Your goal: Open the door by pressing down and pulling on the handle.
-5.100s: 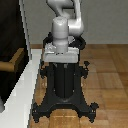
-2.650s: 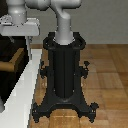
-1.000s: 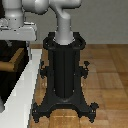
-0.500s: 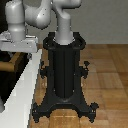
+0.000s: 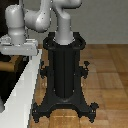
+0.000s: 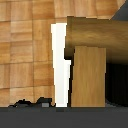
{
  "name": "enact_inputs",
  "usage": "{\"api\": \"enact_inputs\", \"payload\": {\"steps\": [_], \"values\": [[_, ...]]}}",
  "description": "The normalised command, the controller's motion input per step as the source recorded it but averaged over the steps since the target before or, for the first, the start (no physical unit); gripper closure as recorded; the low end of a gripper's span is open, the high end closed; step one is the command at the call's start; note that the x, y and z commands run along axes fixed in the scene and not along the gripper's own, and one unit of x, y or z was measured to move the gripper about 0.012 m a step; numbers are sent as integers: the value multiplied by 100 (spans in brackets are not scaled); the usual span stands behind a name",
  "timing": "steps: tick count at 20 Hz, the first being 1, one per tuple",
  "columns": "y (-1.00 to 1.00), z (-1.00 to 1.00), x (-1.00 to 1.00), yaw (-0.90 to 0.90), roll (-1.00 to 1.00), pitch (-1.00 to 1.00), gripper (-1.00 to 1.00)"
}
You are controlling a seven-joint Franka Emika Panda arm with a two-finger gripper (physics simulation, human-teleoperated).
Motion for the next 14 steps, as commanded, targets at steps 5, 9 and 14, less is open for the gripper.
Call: {"api": "enact_inputs", "payload": {"steps": [5, 9, 14], "values": [[0, 0, 0, 0, 0, 0, 100], [0, -50, 0, 0, 0, -8, 100], [0, -60, 0, 0, 0, -12, 100]]}}
